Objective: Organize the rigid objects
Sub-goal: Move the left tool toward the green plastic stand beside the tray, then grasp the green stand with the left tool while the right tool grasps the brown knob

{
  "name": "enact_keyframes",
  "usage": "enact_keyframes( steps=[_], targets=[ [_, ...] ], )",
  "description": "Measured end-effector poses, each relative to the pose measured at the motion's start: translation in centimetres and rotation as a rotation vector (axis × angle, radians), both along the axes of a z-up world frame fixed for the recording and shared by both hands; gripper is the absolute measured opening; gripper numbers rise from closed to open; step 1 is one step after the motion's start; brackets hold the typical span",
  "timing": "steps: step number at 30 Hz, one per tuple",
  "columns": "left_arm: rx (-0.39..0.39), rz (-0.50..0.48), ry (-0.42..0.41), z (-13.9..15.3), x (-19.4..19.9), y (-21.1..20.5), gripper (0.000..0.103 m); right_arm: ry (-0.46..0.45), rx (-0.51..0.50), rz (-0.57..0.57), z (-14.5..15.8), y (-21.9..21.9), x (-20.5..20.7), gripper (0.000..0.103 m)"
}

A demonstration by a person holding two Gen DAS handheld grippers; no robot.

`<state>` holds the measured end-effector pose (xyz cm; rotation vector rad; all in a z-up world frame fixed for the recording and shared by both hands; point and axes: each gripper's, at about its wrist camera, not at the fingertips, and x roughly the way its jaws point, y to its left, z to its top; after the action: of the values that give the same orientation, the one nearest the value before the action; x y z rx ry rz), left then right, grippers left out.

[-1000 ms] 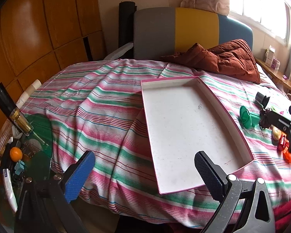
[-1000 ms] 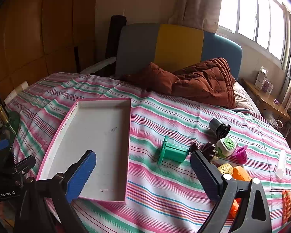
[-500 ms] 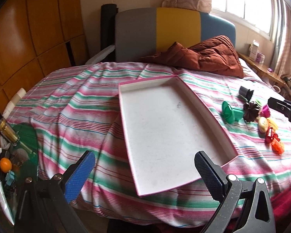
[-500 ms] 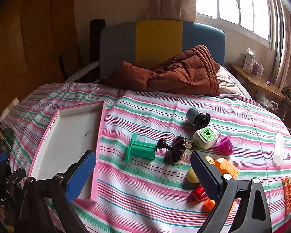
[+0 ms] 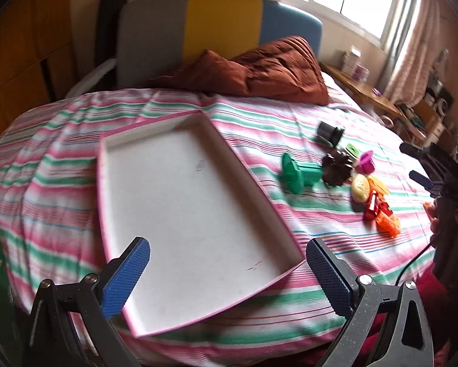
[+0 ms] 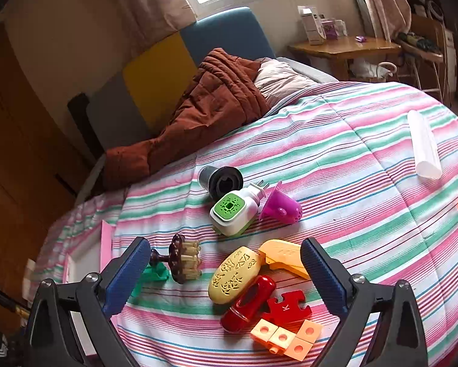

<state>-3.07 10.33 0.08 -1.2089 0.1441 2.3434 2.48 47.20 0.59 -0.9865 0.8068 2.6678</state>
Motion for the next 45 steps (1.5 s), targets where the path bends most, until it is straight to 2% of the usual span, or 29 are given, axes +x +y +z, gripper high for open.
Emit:
enact_keyframes(
  steps=[5,10,16,22,27,28,29,30,36,41,45],
  targets=[
    [-0.027,-0.16,-0.045,-0.4,-1.0,5.8,0.103,-0.008,-0.012,-0.01,0.1,0.2,0.1,0.102],
    [-0.109,-0.226,-0.065,-1.4,-3.2,11.1,0.103,0.001,0.024,0.006,0.5,-0.2,0.0,0.102],
    [-0.19,-0.22,-0.113,-4.4,-6.2,15.4,0.103,0.035,0.009,0.0,1.0,0.0,0.3,0.102],
    [-0.242,-0.17,-0.146,-6.9,-8.7,17.7,0.103,0.056,-0.04,-0.003,1.0,0.7,0.5,0.102],
    [-0.231,-0.166,-0.146,-7.8,-9.5,19.0,0.103,0.055,-0.05,0.003,0.9,0.8,0.3,0.102],
    [-0.221,-0.163,-0.144,-8.0,-9.6,19.1,0.099,0.053,-0.05,0.004,0.9,0.8,0.2,0.102],
    [-0.207,-0.159,-0.145,-8.1,-9.7,19.0,0.074,0.052,-0.049,0.005,0.9,0.8,0.2,0.102],
    [-0.194,-0.159,-0.159,-8.4,-9.7,18.9,0.062,0.05,-0.044,0.004,0.9,0.8,0.2,0.102],
    [-0.151,-0.189,-0.099,-7.2,-7.4,17.6,0.062,0.023,-0.023,0.001,0.6,0.8,-0.1,0.102],
    [-0.116,-0.262,-0.05,-6.0,-3.2,15.9,0.062,-0.026,-0.012,0.016,-0.1,0.4,-0.6,0.102],
    [-0.078,-0.305,-0.025,-5.1,-0.1,14.6,0.062,-0.06,0.016,0.043,-0.5,-0.3,-0.9,0.097]
  ],
)
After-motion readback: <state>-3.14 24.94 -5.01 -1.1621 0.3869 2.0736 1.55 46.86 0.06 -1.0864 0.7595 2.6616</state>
